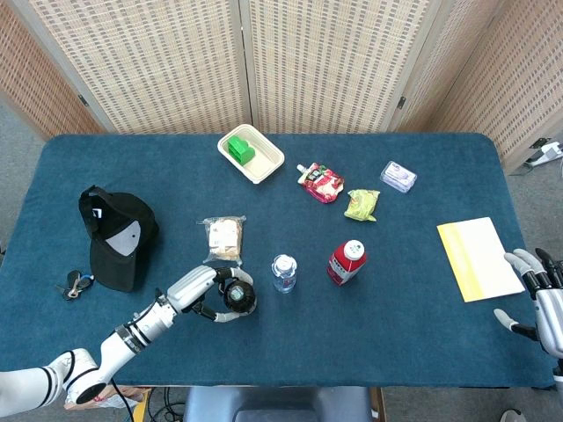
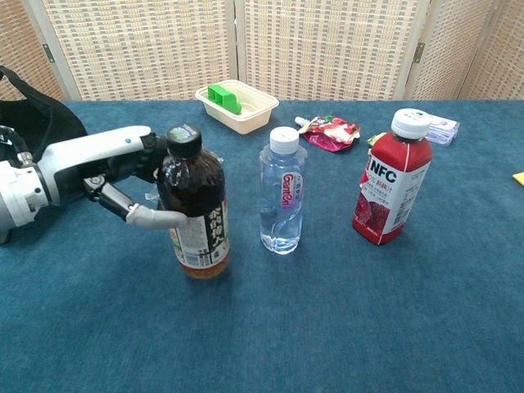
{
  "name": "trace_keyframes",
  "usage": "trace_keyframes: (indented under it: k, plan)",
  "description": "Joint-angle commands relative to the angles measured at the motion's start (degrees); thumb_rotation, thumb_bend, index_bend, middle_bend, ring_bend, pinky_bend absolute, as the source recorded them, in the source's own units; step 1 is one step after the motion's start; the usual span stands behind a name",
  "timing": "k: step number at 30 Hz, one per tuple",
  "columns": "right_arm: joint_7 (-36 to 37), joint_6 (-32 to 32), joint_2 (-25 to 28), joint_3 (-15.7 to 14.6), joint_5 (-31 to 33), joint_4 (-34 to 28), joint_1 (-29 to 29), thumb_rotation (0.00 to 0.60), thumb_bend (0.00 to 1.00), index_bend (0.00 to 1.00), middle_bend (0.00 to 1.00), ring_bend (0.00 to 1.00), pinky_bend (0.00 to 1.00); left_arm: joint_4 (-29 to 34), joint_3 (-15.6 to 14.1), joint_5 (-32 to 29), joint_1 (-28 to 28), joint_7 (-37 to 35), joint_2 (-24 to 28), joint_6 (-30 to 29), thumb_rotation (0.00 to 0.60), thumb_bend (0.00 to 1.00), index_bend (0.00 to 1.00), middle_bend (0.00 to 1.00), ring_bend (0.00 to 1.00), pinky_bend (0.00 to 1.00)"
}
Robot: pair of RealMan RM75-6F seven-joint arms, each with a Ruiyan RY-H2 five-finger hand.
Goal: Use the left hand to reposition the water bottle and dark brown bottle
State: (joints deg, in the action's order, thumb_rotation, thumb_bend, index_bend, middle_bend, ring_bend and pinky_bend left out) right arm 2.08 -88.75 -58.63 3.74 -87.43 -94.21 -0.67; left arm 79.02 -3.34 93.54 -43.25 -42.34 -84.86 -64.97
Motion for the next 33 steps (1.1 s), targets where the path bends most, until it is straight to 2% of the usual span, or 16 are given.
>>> trace_keyframes:
  k: [1,22,29,33]
  plan:
    - [-0.1,0.0,-0.1,0.0,-0.1,-0.1,-0.1,0.600,0.09,0.19,0.16,0.05,0.18,-0.6,0.7,-1.1,0.3,0.2,0.7,0.6,0.600,0.22,0.58,0.51,0.51,0.53]
    - [0.4,-0.7,-0.1,-0.2,-0.1,0.2,0.5,0.600,0.09,0.19,0.16,0.05,0.18,-3.9,2.5,-3.1,0.0,1.1,0.1,4.8,0.600,0.22,0.56,0.51,0.50,0.53]
    - [0.5,-0.5,-0.3,-0.1,-0.1,0.4,0.3,0.600,0.09,0.19,0.16,0.05,0.18,-3.9,2.8,-3.4,0.1,1.2,-0.1,5.5,0.600,0.22,0.49,0.51,0.50,0.53]
    - [0.8,-0.5,-0.4,-0.1,0.1,0.8,0.4,0.600,0.09,0.19,0.16,0.05,0.18,-3.9,2.8,-3.4,0.2,0.5,0.1,5.8,0.600,0.22,0.37,0.45,0.46,0.53]
